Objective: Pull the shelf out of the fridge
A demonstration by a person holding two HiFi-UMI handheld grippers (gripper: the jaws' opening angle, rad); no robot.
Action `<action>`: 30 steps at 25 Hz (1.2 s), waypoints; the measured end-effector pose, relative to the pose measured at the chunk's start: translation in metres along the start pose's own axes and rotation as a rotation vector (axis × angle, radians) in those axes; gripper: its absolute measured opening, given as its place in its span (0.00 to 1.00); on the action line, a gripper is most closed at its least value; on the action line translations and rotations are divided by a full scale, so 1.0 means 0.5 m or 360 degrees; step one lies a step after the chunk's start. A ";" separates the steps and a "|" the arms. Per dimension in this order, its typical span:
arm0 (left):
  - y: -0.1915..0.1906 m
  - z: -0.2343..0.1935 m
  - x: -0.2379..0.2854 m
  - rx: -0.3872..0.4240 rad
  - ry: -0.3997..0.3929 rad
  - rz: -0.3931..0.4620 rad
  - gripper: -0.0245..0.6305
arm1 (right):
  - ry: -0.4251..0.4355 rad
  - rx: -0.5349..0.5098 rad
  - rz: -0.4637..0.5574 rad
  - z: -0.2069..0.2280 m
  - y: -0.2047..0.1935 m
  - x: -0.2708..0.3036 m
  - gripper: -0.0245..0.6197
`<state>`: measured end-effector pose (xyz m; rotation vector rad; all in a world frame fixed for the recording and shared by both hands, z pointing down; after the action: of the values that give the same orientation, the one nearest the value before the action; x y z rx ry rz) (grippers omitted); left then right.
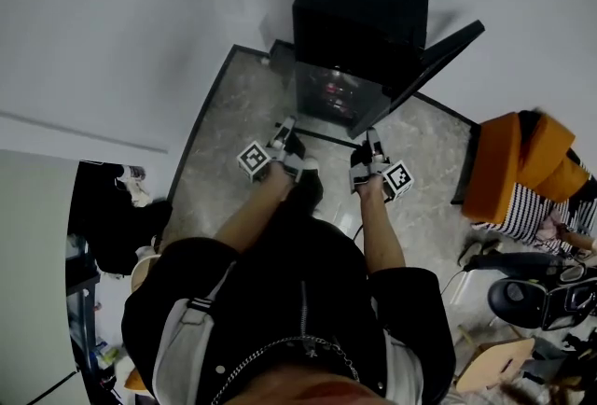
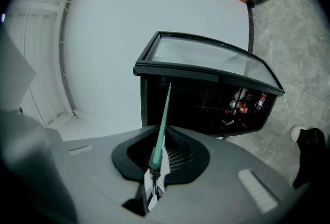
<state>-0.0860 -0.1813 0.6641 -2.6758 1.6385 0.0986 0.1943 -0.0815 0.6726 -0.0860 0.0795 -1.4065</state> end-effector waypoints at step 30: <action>-0.046 0.026 -0.166 -0.0007 -0.0031 -0.0017 0.08 | 0.0038 0.0023 0.0018 -0.008 -0.010 -0.179 0.08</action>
<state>-0.1036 -0.0964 0.6551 -2.6779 1.6204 0.1278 0.1744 0.0060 0.6697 -0.0569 0.0894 -1.3965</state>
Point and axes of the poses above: the fingertips, and each gripper's own axes: x forward along the fingers, z to its right, y out of its top, the point moved 6 cm from there along -x, backward along the fingers, and after that the axes turned 13 degrees about z, right-handed, at the moved point
